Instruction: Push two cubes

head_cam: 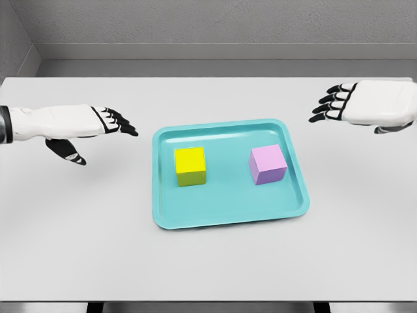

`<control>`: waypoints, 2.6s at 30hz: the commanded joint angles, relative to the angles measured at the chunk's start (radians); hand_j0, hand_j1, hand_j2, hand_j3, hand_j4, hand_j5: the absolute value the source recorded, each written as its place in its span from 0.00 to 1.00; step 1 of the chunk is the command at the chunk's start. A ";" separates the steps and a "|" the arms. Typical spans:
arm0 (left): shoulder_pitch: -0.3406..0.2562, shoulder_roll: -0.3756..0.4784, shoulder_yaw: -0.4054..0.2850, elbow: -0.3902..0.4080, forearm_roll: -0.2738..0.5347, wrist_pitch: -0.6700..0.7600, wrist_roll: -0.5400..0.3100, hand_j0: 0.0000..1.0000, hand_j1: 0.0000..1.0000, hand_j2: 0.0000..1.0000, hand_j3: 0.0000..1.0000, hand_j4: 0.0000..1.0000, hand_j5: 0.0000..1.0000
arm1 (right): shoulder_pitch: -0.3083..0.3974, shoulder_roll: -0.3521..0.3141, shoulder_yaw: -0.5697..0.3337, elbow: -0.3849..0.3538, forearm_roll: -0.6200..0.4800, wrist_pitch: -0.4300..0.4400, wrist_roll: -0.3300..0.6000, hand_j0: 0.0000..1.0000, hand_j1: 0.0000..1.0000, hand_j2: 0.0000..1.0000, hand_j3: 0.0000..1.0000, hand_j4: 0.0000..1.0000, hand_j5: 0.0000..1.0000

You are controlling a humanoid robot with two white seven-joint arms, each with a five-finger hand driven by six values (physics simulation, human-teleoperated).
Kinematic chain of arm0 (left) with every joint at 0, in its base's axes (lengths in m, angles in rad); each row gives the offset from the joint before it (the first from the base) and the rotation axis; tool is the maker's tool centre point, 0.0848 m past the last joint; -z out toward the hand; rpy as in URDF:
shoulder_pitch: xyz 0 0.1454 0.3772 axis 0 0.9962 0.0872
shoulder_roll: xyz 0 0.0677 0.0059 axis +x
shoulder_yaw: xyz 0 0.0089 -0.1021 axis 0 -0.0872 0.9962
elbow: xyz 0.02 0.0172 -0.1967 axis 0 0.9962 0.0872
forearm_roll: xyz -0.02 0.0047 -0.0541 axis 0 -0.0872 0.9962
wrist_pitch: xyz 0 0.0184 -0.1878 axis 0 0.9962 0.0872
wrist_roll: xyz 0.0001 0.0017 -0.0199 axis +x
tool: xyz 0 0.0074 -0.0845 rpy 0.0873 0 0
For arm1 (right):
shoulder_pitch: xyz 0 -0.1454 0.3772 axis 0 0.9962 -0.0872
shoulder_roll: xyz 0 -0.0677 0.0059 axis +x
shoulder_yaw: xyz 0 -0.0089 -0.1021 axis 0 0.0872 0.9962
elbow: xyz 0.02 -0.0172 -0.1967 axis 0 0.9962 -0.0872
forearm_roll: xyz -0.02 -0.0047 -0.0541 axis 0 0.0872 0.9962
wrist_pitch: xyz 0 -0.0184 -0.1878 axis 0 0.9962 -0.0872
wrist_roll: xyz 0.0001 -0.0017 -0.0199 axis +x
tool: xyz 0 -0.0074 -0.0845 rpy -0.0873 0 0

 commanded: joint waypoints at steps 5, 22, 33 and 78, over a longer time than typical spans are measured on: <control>-0.006 -0.051 -0.003 0.000 -0.036 0.003 -0.023 0.82 0.82 0.82 0.82 0.82 0.82 | -0.012 -0.004 -0.015 0.002 -0.007 0.002 0.000 1.00 1.00 1.00 1.00 1.00 1.00; -0.034 -0.189 -0.077 -0.006 -0.091 0.003 -0.023 0.34 0.34 0.34 0.34 0.34 0.34 | 0.003 0.178 0.192 0.068 0.270 0.002 0.000 0.00 0.00 0.00 0.00 0.00 0.00; -0.037 -0.248 -0.082 -0.002 -0.265 0.003 -0.023 0.34 0.34 0.34 0.34 0.34 0.34 | -0.005 0.264 0.227 0.215 0.278 0.002 0.000 0.00 0.00 0.00 0.00 0.00 0.00; -0.106 -0.479 -0.106 0.238 -0.457 0.003 -0.023 0.34 0.34 0.34 0.34 0.34 0.34 | -0.009 0.359 0.333 0.149 0.296 0.002 0.000 0.00 0.00 0.00 0.00 0.00 0.00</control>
